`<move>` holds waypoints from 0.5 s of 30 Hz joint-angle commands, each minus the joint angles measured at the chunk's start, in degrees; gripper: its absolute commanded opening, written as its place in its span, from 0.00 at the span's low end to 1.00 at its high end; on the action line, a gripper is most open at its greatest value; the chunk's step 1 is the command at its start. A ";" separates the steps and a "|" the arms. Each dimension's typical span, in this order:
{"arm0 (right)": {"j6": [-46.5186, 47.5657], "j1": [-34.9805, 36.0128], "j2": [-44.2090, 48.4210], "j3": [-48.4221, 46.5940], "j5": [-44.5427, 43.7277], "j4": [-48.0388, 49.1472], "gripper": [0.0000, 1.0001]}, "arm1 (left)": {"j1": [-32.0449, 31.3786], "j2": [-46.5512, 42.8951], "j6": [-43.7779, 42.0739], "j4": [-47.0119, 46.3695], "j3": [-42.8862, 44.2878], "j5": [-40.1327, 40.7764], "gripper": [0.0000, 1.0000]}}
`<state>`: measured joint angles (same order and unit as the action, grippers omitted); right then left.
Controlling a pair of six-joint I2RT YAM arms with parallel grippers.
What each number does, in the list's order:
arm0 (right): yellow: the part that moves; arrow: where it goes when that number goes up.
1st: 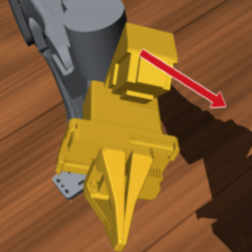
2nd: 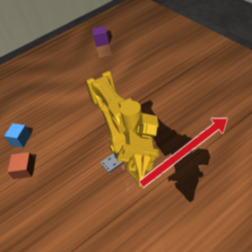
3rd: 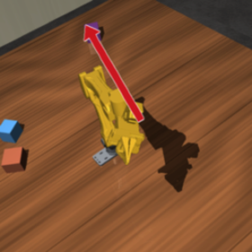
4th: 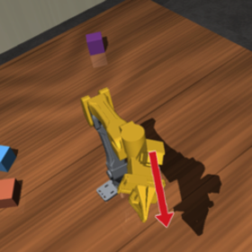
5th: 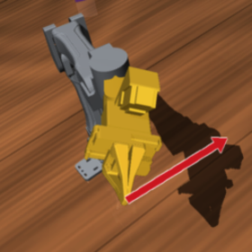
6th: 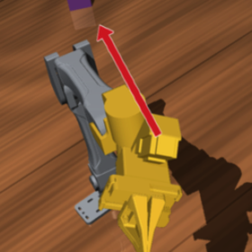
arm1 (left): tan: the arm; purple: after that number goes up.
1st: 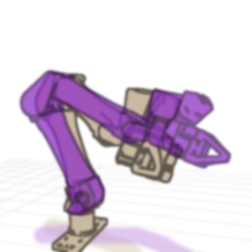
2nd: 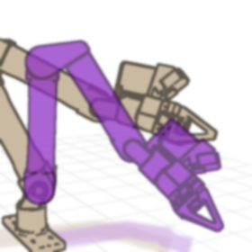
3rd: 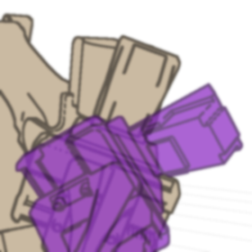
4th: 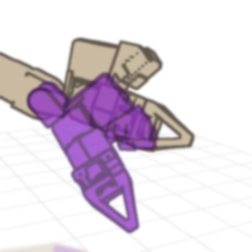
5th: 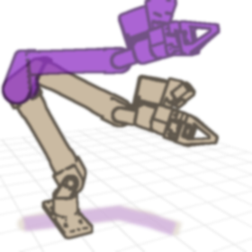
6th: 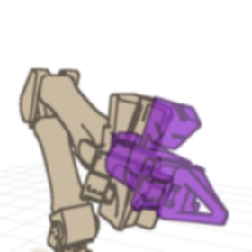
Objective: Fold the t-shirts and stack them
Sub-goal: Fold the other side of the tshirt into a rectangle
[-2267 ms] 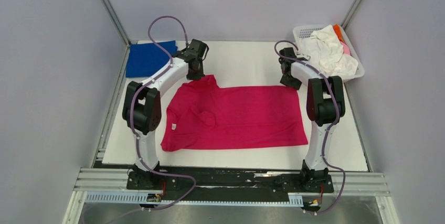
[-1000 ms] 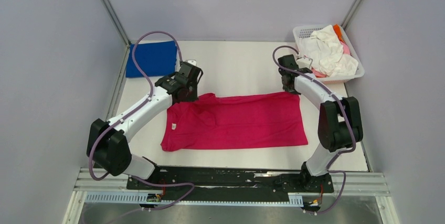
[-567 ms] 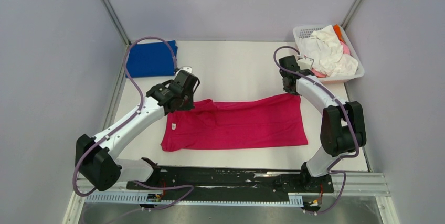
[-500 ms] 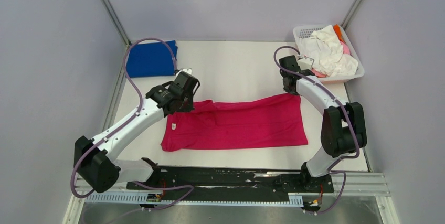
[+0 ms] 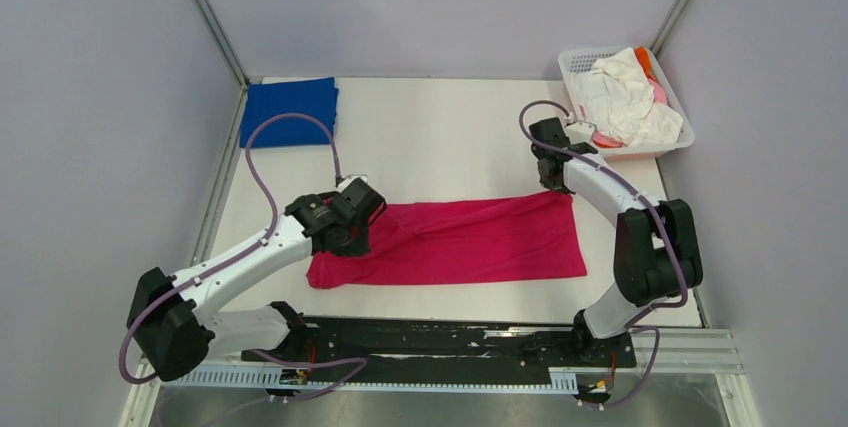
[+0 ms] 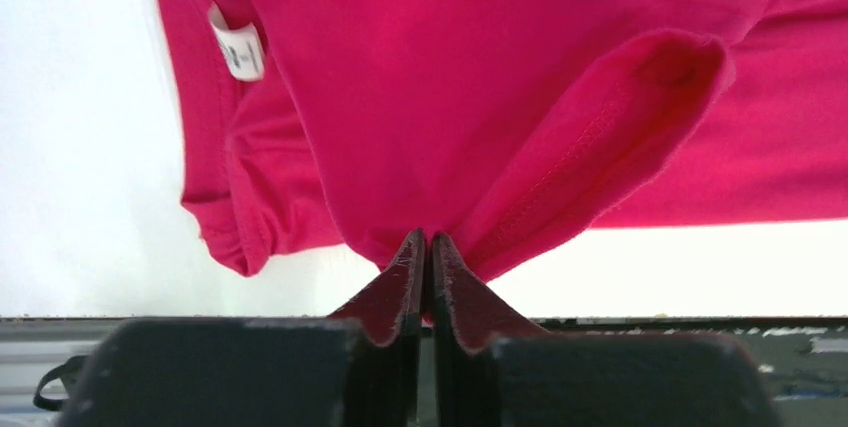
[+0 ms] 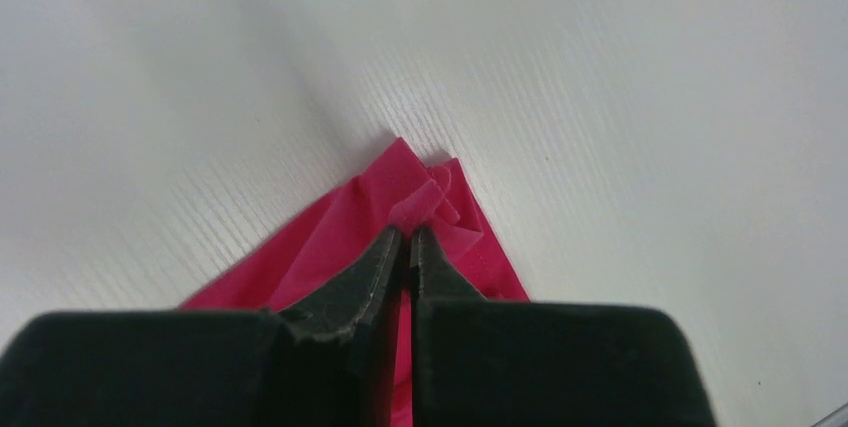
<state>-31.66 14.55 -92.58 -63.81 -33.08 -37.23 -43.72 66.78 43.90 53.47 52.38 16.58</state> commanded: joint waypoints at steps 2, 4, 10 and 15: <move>-2.46 0.40 3.56 3.67 -2.97 1.11 0.15 | -1.52 -1.22 4.19 -2.80 -4.22 -4.55 0.29; -4.37 0.40 4.42 5.58 -3.13 0.28 0.20 | -1.55 -1.39 3.91 -2.66 -4.41 -4.97 0.49; -15.91 0.32 10.57 10.56 -8.48 -9.30 0.71 | -1.56 -7.07 1.37 -2.61 -4.16 -6.44 0.97; -20.13 0.30 16.25 11.07 -9.35 -11.88 1.00 | -1.31 -7.25 1.06 -6.19 -3.51 -4.20 1.00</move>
<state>-45.63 14.72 -81.21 -52.31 -38.96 -46.11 -45.01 59.13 45.52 51.07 47.64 10.83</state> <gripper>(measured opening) 0.968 0.994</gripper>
